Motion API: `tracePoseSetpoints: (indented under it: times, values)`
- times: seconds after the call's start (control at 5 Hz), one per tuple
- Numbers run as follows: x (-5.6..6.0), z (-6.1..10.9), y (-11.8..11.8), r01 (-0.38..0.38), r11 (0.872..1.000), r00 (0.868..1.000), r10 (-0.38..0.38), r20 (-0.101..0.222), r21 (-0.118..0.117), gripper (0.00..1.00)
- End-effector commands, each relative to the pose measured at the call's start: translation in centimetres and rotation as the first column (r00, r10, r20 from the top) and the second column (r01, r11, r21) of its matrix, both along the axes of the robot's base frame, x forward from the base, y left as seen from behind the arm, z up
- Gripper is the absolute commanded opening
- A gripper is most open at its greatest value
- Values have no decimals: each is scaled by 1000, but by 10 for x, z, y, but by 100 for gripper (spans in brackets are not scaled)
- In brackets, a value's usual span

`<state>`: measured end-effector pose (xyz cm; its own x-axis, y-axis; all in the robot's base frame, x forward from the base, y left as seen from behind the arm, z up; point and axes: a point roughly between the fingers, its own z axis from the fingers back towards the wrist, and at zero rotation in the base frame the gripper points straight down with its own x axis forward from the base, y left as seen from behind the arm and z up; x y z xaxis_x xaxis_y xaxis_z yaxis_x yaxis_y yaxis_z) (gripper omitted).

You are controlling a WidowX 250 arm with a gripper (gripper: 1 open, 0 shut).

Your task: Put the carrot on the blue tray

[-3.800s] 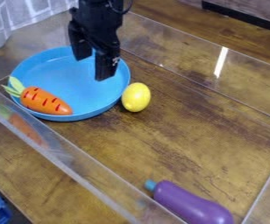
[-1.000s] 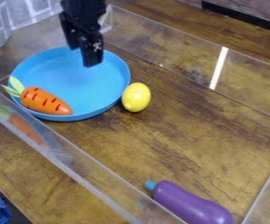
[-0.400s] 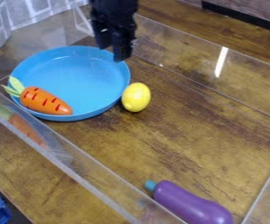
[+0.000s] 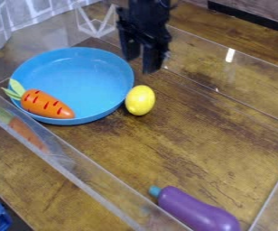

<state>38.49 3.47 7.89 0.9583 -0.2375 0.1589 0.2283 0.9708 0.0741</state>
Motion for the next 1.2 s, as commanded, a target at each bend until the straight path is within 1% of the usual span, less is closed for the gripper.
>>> tracePoseSetpoints:
  times: [0.0,0.2,0.4,1.0]
  values:
    - [16,21,-10,-1,1000,998,1,67,8,100]
    - [24,25,-14,16,1000,998,-16,63,11,100]
    - [29,28,-13,26,1000,998,-27,60,16,100]
    - [57,7,18,-10,1000,999,9,51,28,100]
